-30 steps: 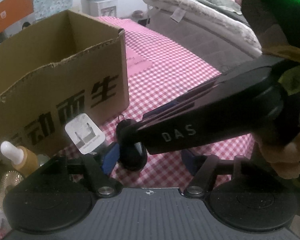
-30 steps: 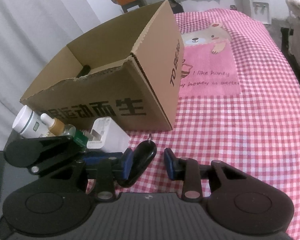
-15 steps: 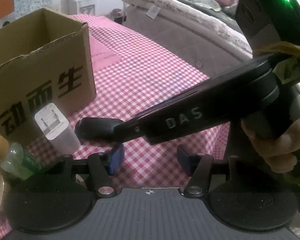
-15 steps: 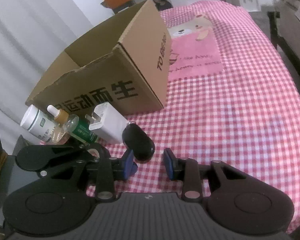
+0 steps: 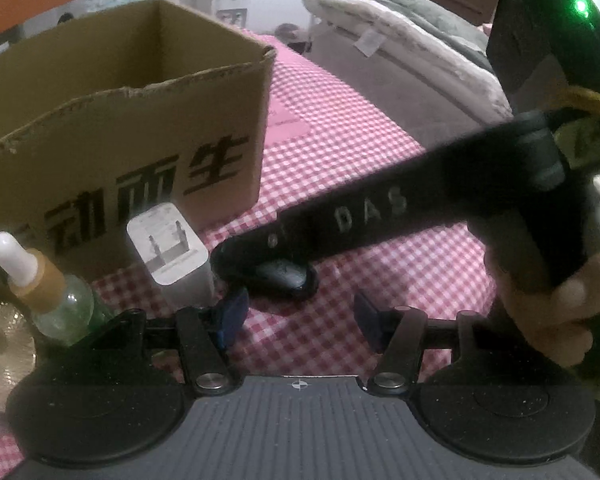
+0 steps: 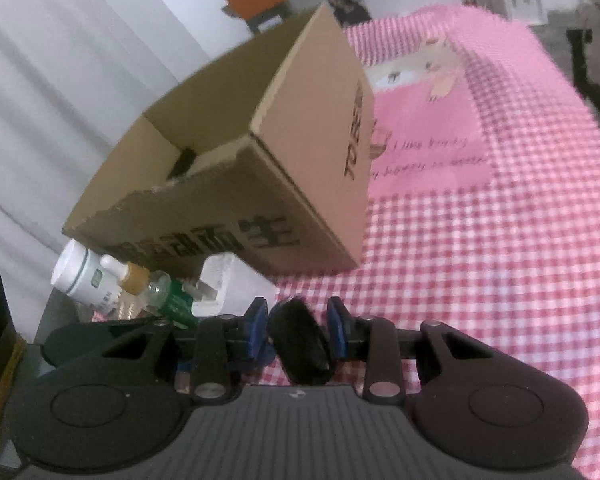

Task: Organize rigid objects
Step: 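Lower the right gripper onto the black mouse and close on it, then carry the black mouse into the box with the right gripper and release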

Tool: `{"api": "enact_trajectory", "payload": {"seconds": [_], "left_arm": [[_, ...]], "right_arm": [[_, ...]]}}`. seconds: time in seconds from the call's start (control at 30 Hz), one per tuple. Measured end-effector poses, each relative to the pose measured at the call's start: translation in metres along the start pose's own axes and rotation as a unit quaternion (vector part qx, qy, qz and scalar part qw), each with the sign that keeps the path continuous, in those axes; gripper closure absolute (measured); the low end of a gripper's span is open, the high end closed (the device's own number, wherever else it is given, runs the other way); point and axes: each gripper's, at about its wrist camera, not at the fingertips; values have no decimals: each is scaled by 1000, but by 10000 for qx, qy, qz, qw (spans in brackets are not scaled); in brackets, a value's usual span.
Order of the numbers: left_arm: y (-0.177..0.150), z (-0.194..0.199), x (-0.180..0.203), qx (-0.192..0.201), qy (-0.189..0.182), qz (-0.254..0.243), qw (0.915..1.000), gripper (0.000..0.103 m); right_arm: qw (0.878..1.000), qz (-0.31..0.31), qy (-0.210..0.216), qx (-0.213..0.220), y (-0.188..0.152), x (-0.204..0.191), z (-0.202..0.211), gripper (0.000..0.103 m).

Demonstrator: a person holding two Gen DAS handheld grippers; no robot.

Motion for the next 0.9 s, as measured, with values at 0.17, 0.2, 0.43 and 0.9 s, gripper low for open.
{"api": "enact_trajectory", "payload": {"seconds": [0.17, 0.2, 0.43, 0.9], "left_arm": [[0, 2, -5, -24, -81, 63, 9999, 46], [0, 3, -6, -41, -107, 92, 9999, 51], [-1, 8, -13, -81, -43, 109, 9999, 75], [3, 1, -3, -17, 201, 42, 9998, 85]], "right_arm": [[9991, -290, 290, -127, -10, 4, 0, 70], [9985, -377, 370, -136, -13, 6, 1, 70], [9916, -1024, 787, -47, -24, 25, 6, 70], [9882, -1339, 728, 169, -30, 26, -1, 71]]}}
Point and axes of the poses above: each gripper's, at about its wrist camera, not at the fingertips, and z roughly against the way its jaws point, x to its right, y to its top, and after that the axes turned 5 degrees about z, right-handed
